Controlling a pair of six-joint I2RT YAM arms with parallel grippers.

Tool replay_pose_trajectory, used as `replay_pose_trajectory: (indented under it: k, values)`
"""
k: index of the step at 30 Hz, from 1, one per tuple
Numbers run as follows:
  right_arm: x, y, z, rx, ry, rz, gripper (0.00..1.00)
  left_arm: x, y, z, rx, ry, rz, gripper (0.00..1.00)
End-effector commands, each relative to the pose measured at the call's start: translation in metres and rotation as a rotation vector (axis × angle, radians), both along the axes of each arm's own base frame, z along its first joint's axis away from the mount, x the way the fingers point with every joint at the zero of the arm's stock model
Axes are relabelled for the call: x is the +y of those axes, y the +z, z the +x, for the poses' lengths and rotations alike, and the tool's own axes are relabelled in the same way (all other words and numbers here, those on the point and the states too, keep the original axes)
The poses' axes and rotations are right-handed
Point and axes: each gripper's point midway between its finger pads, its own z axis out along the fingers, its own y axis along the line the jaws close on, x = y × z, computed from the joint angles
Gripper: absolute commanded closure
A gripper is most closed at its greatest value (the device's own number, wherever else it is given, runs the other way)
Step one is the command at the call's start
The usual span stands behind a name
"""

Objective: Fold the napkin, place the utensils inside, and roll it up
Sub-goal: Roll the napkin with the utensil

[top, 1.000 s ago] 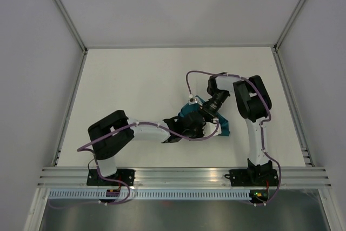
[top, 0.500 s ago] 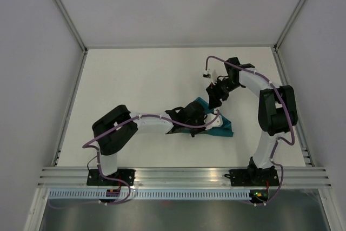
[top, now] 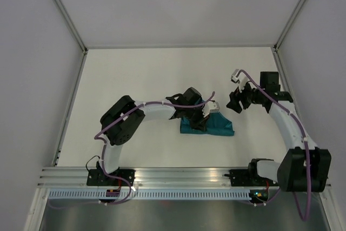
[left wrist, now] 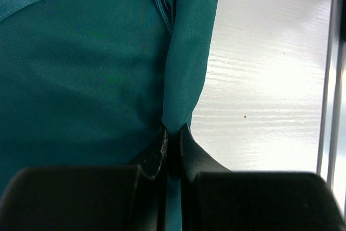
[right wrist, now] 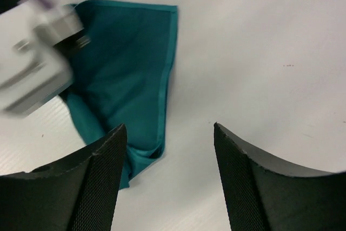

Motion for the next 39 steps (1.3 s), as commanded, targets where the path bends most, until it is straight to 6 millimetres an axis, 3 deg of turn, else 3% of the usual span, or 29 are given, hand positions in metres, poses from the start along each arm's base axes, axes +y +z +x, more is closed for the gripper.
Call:
replay_pose_trajectory:
  k: [1, 3, 8, 10, 12, 13, 23, 32, 39]
  values:
    - [0.013, 0.007, -0.031, -0.17, 0.166, -0.015, 0.29, 0.066, -0.073, -0.055, 0.341, 0.036, 0.302, 0.98]
    - [0.017, 0.0, -0.06, -0.193, 0.252, -0.041, 0.27, 0.064, -0.073, -0.055, 0.384, 0.035, 0.289, 0.98]
    - [0.034, -0.025, -0.087, -0.204, 0.345, -0.116, 0.27, 0.061, -0.074, -0.053, 0.466, 0.042, 0.276, 0.98]
    - [0.046, -0.028, -0.089, -0.246, 0.371, -0.146, 0.27, 0.059, -0.073, -0.05, 0.488, 0.052, 0.267, 0.98]
    - [0.046, -0.048, -0.095, -0.243, 0.368, -0.217, 0.27, 0.059, -0.075, -0.051, 0.512, 0.055, 0.267, 0.98]
    - [0.058, -0.047, -0.097, -0.282, 0.401, -0.221, 0.26, 0.059, -0.075, -0.048, 0.516, 0.058, 0.265, 0.98]
    - [0.076, -0.101, -0.121, -0.286, 0.496, -0.371, 0.27, 0.06, -0.089, -0.05, 0.563, 0.073, 0.294, 0.98]
    - [0.088, -0.12, -0.132, -0.271, 0.538, -0.415, 0.28, 0.061, -0.091, -0.045, 0.562, 0.087, 0.296, 0.98]
    - [0.087, -0.134, -0.137, -0.243, 0.551, -0.436, 0.51, 0.065, -0.092, -0.043, 0.57, 0.099, 0.299, 0.98]
